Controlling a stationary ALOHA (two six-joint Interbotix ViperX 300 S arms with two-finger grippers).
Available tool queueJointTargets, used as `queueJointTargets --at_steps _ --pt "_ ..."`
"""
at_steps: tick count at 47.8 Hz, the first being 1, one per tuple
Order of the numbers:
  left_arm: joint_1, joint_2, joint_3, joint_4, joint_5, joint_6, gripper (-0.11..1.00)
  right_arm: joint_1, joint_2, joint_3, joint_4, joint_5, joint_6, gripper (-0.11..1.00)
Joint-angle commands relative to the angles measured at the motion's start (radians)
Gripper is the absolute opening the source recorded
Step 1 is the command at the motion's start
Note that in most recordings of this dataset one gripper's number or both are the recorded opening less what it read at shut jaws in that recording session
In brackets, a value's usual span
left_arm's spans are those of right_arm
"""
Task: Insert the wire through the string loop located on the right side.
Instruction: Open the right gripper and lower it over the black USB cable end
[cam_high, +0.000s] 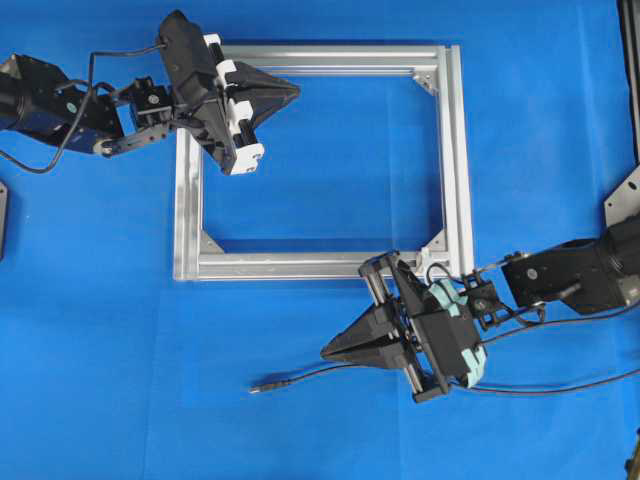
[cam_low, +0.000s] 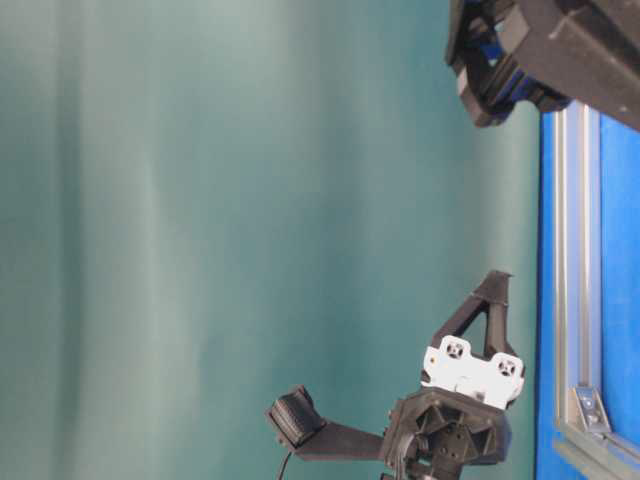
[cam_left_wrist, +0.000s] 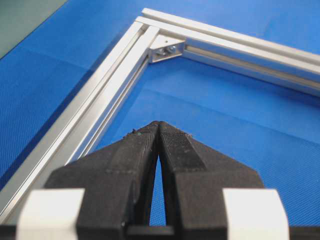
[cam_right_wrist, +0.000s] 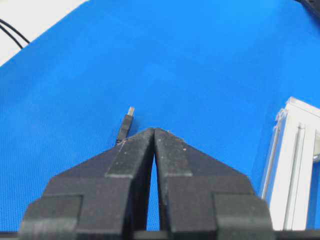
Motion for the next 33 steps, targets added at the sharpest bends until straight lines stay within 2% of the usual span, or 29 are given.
queueJointTargets --at_steps 1,7,27,33 --pt "-0.003 -0.041 -0.017 0.02 0.011 0.005 0.0 0.017 -0.041 -0.023 -0.003 -0.005 0.002 0.0" --pt "0.0 -0.044 -0.012 0.02 0.025 0.006 0.0 0.026 -0.041 -0.032 -0.006 0.005 0.002 -0.06" --pt "0.005 -0.044 -0.014 0.02 0.026 0.006 0.0 0.031 -0.041 -0.029 -0.008 0.005 0.044 -0.06" --pt "0.005 -0.044 -0.015 0.021 0.026 0.006 0.0 0.032 -0.041 -0.029 -0.008 0.003 0.063 0.04"
